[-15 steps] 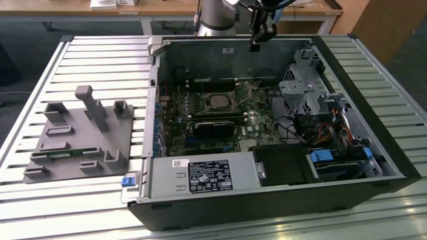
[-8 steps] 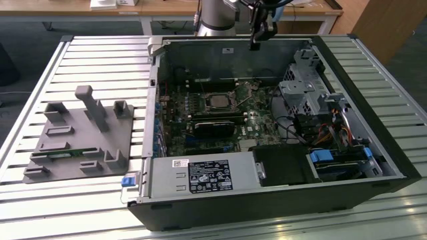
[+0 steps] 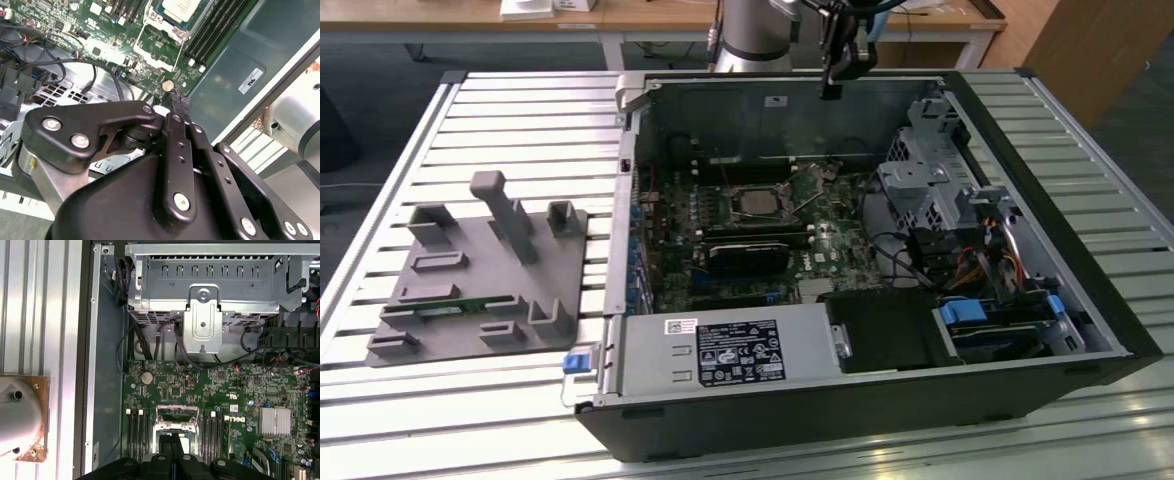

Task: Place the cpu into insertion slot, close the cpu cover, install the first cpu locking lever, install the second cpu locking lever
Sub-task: 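Close the cpu cover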

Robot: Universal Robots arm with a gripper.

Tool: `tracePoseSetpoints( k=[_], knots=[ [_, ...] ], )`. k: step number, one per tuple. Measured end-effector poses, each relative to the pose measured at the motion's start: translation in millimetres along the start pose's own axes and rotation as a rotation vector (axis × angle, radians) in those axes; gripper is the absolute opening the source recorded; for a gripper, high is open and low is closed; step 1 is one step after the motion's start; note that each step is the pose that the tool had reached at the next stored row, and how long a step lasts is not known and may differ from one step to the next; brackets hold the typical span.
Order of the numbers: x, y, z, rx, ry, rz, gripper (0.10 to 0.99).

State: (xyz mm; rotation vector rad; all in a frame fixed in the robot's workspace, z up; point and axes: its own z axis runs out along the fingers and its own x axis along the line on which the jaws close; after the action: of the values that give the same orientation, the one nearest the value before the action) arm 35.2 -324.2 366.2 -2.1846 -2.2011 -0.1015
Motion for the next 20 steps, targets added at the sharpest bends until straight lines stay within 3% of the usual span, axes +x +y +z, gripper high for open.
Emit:
tracePoseSetpoints(
  k=[20],
  knots=[
    [-1.5, 0.2, 3.0, 0.0, -0.0001, 0.0, 0.106]
  ],
)
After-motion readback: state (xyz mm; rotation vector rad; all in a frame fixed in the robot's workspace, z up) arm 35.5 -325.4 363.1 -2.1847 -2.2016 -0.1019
